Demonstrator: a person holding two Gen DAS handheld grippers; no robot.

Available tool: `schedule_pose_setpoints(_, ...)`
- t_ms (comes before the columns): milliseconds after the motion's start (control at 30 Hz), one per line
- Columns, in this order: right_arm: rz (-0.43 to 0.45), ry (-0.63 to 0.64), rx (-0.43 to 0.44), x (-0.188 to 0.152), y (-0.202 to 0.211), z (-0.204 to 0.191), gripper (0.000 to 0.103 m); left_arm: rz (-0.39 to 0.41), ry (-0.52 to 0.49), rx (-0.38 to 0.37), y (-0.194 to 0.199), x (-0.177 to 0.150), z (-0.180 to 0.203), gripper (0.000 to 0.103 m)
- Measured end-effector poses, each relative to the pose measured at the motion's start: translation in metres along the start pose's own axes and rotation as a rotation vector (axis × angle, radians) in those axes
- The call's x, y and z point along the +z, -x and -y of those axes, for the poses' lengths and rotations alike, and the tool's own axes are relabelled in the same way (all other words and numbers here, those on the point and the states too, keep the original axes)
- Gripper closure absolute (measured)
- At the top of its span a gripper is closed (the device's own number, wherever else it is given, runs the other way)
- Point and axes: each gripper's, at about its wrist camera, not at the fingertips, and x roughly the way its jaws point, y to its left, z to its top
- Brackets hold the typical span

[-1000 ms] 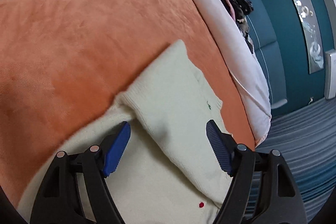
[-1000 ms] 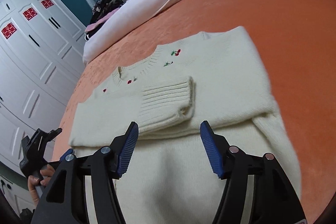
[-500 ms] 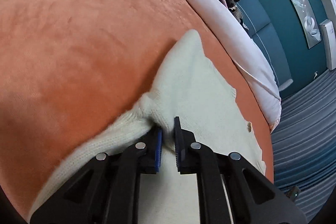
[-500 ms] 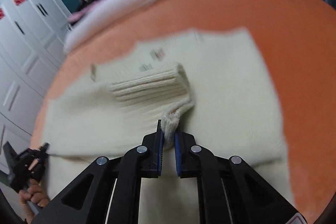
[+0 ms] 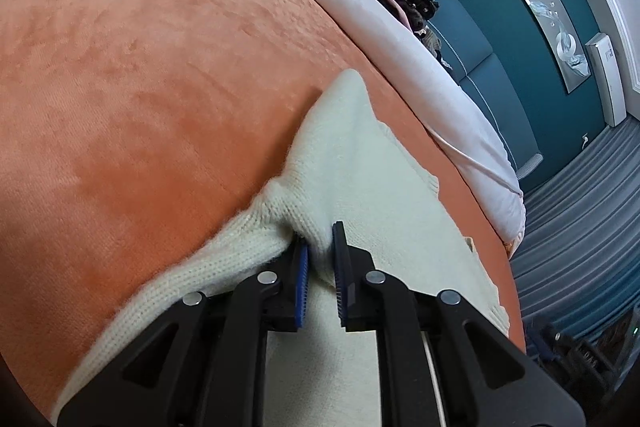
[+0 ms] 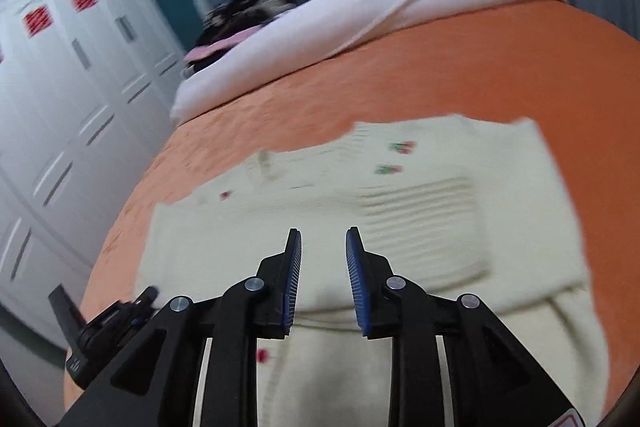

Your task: Fold small clothes

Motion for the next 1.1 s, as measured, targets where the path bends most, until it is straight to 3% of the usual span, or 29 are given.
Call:
schedule_pose_setpoints(100,-0.117,0.115,0.109,0.011,-0.071,-0.077,0.082,0.005,0.0,-0.008,0.001,-0.002,-0.001,0.091)
schedule_pose_setpoints(167,-0.181,0.177,0.109,0.015,-0.118,-0.113,0.082,0.008,0.0,-0.013,0.001,-0.003,-0.003,0.091)
schedule_pose_setpoints(267,-0.262,0.217,0.094,0.015,-0.169,-0.14,0.083,0.013,-0.004,-0.019,0.0,-0.005,-0.004,0.091)
schedule_pose_setpoints(333,-0.269,0.243,0.068,0.014,-0.182,-0.137,0.088,0.016,-0.005,-0.026,0.0,-0.006,-0.006,0.091)
schedule_pose_setpoints(367,-0.265,0.25,0.086,0.015,-0.18,-0.128,0.092,0.018,-0.006,-0.029,0.0,-0.007,-0.007,0.091)
schedule_pose_setpoints(400,-0.258,0.248,0.085,0.019,-0.173,-0.116,0.103,0.02,-0.006,-0.032,0.001,-0.007,-0.007,0.091)
schedule_pose_setpoints(500,-0.201,0.182,0.028,0.026,-0.127,-0.05,0.103,0.024,-0.011,-0.035,0.001,-0.009,-0.007,0.091)
schedule_pose_setpoints(600,-0.153,0.019,-0.062,0.023,-0.074,0.052,0.103,0.025,-0.015,-0.034,0.002,-0.01,-0.006,0.091)
schedule_pose_setpoints(700,-0.094,-0.111,-0.165,0.012,-0.014,0.122,0.103,0.022,-0.017,-0.027,0.003,-0.011,-0.004,0.091)
schedule_pose_setpoints(733,-0.071,-0.144,-0.2,0.008,0.006,0.135,0.1,0.02,-0.017,-0.023,0.003,-0.011,-0.004,0.091)
schedule_pose_setpoints(767,-0.041,-0.177,-0.223,0.002,0.027,0.147,0.087,0.018,-0.017,-0.018,0.004,-0.01,-0.002,0.091)
schedule_pose_setpoints(833,-0.033,-0.231,-0.177,-0.006,0.05,0.159,0.086,0.007,-0.013,-0.008,0.005,-0.008,0.001,0.091)
schedule_pose_setpoints(900,-0.049,-0.252,-0.147,-0.012,0.056,0.158,0.076,-0.013,-0.01,0.013,0.008,-0.004,0.006,0.087)
schedule_pose_setpoints(967,-0.077,-0.251,-0.114,-0.015,0.046,0.151,0.066,-0.034,-0.036,0.051,0.013,-0.003,0.015,0.078)
schedule_pose_setpoints(1033,-0.128,-0.243,-0.113,-0.018,0.025,0.142,0.064,-0.042,-0.077,0.099,0.018,-0.002,0.025,0.072)
schedule_pose_setpoints(1067,-0.144,-0.217,-0.147,-0.017,0.015,0.135,0.067,-0.049,-0.097,0.127,0.018,-0.002,0.029,0.072)
schedule_pose_setpoints(1100,-0.147,-0.193,-0.157,-0.014,0.009,0.127,0.094,-0.059,-0.106,0.151,0.018,0.001,0.032,0.074)
